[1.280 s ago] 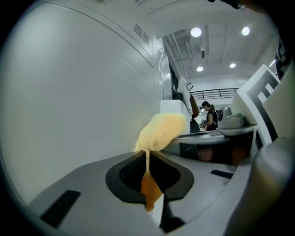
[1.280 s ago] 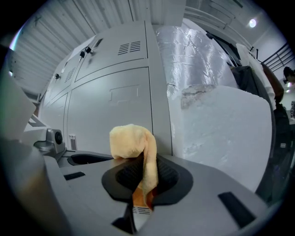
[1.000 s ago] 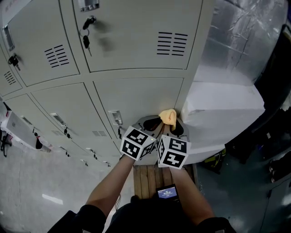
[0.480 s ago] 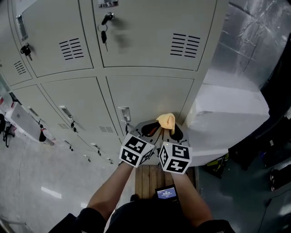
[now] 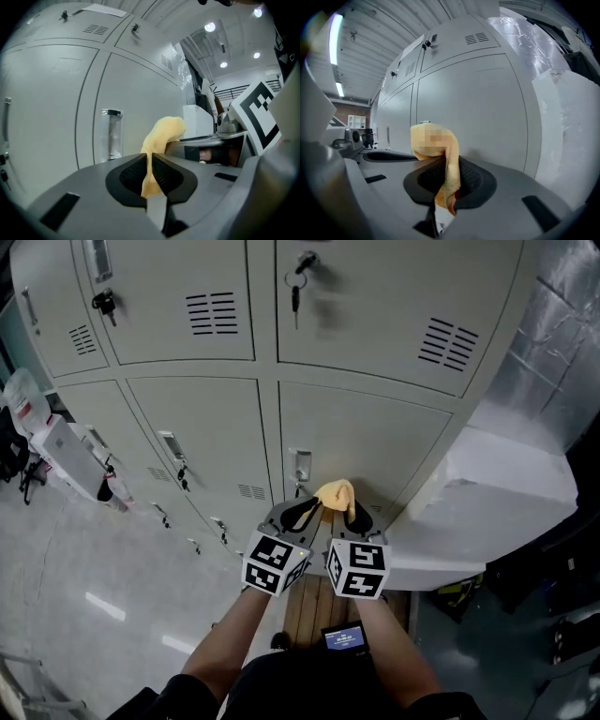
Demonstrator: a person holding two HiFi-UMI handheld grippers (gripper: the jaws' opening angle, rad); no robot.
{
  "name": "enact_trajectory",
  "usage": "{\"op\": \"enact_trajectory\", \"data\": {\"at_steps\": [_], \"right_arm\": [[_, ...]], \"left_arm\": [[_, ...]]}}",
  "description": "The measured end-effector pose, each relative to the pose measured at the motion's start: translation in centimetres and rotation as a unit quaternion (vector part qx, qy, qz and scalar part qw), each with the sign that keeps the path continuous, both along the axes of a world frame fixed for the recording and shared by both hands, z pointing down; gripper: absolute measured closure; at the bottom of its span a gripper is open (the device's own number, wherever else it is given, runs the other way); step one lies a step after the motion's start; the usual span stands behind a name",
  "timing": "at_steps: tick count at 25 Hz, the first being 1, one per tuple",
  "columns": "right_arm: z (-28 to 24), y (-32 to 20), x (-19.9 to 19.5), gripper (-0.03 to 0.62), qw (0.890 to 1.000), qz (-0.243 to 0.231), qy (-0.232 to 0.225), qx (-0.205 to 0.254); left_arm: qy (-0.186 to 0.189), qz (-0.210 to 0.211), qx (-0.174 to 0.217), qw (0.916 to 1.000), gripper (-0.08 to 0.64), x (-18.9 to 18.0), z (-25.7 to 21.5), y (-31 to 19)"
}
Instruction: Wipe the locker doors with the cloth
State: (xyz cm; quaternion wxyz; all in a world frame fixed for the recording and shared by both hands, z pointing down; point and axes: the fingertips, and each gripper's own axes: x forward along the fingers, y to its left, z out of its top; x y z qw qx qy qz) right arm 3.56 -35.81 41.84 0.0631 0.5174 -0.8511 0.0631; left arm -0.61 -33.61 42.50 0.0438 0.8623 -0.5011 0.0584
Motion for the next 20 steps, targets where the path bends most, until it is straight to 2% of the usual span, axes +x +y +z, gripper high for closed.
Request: {"op": "enact_trajectory", "data": {"at_steps": [3,8,20], "right_arm": [[1.2,-0.1,-1.4,0.522,1.000,-0.009,0.011,-0.008],[2.6,-0.4,-4.1,0.522,0.999,-0.027,0.027,-0.017],[3.4,-2.5,-7.0,0.522,0.999,-0.018,0.038,-0.013]], "left_arm": [[0.010,-0.022,-0.001,0.9997,0.522,-2.3,0.3,0.8],[0.017,-0.037,0.004,0.9992,0.522,-4.5,0.3,1.8],[0.024,-0.041,0.010,0.9988,0.522,-6.1,0.5,2.6]]}}
